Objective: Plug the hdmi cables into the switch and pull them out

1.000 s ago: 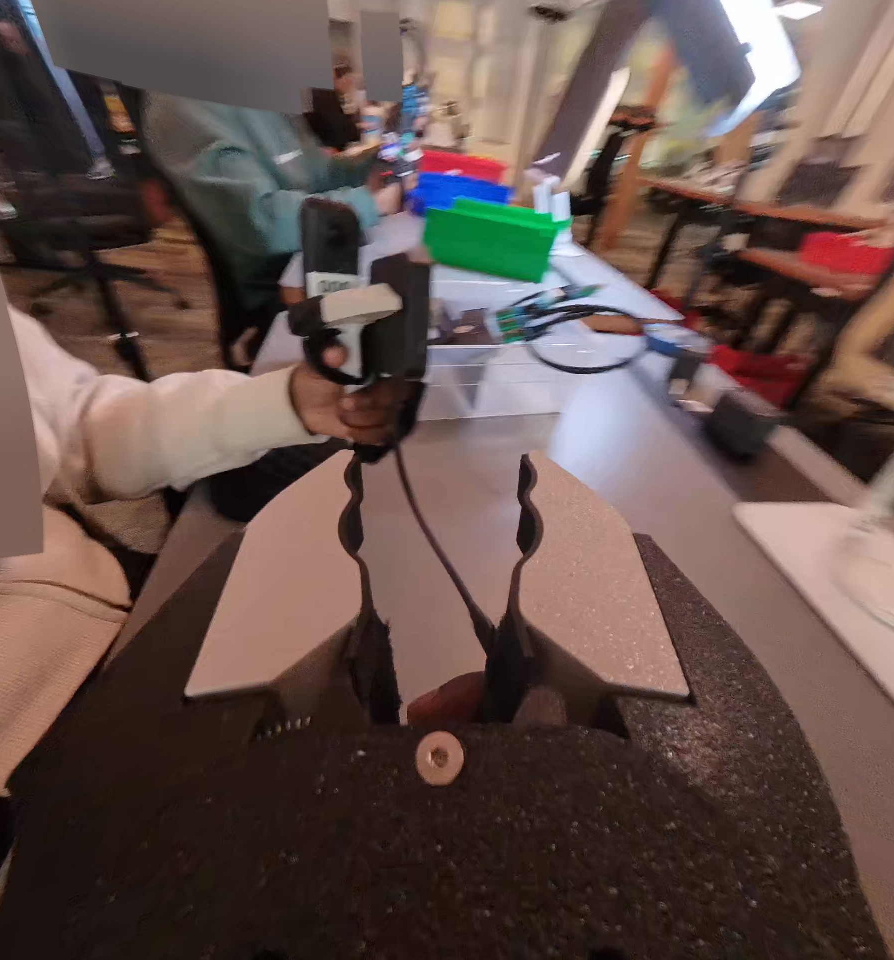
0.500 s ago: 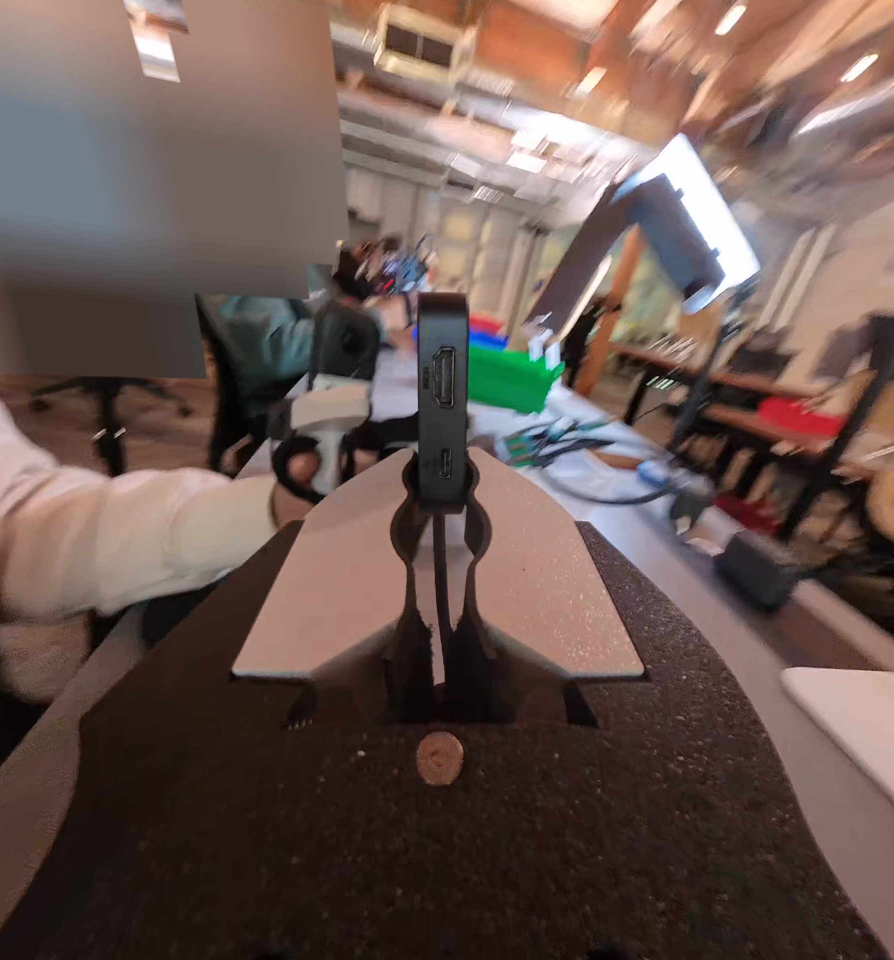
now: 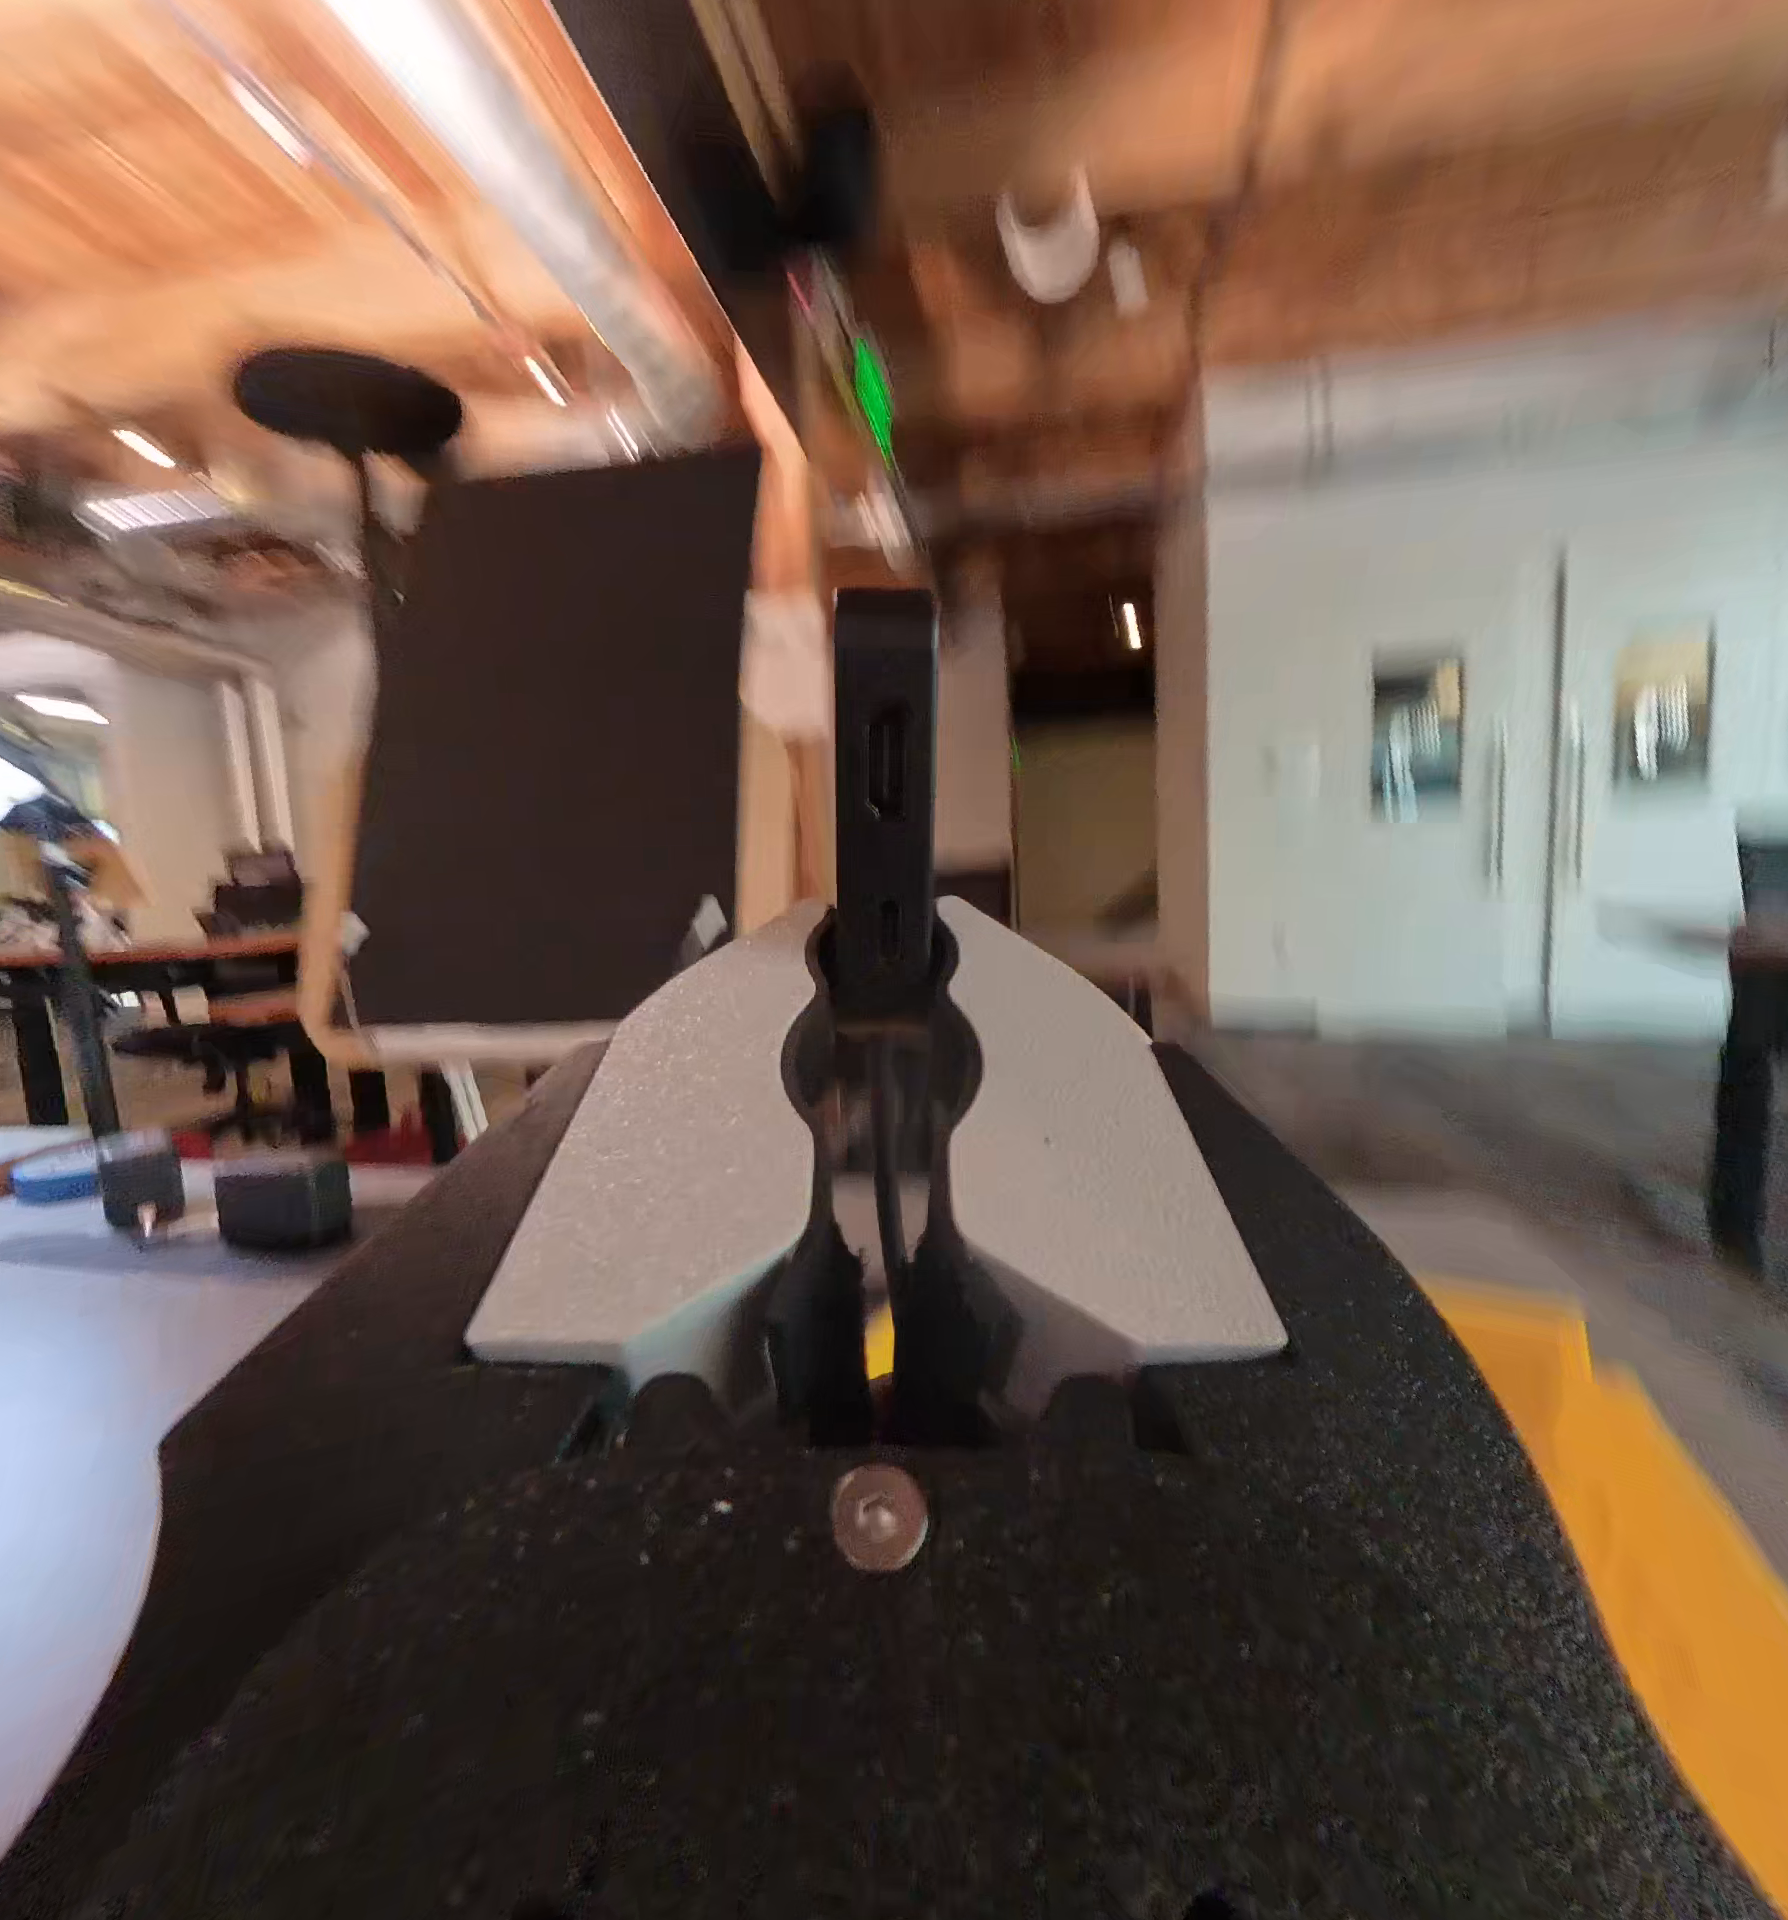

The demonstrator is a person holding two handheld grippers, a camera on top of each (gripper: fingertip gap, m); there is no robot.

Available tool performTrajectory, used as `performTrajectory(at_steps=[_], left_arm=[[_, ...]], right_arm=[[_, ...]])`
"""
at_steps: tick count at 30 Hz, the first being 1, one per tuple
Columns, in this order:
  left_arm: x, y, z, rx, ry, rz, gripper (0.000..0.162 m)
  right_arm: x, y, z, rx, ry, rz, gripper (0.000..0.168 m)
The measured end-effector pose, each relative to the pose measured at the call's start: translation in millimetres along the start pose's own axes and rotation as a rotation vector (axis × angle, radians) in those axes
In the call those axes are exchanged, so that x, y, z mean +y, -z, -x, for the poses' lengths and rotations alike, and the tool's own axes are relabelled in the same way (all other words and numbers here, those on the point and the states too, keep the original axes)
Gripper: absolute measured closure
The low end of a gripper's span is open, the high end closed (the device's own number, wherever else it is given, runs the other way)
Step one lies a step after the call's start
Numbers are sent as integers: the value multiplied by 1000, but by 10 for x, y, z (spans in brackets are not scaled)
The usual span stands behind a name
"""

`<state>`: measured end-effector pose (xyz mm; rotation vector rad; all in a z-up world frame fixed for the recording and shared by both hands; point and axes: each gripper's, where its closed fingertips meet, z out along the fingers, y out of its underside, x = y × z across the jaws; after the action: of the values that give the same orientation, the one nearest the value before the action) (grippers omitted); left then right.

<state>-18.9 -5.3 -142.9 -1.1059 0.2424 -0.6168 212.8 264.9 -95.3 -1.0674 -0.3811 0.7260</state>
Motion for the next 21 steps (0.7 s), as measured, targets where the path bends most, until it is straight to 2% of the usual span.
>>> performTrajectory(at_steps=[3,5,8,10,12,15,18,21], left_arm=[[9,2,18,-10,2,7,123],[3,5,24,-12,9,4,123],[16,7,47,-26,7,14,123],[24,6,52,-30,3,19,123],[38,7,70,-40,-2,29,123],[65,10,104,-64,-17,47,124],[110,5,126,-80,-35,77,124],[145,-1,155,-105,-67,98,124]], right_arm=[[787,-21,-231,80,-119,402,154],[1186,33,-279,97,-203,589,154],[1599,122,-320,102,-344,739,154],[1705,143,-415,143,-370,759,140],[1582,91,-465,160,-351,688,119],[1019,-50,-455,172,-214,401,103],[378,-81,-246,169,58,79,89],[-46,-55,193,129,387,-164,80]])
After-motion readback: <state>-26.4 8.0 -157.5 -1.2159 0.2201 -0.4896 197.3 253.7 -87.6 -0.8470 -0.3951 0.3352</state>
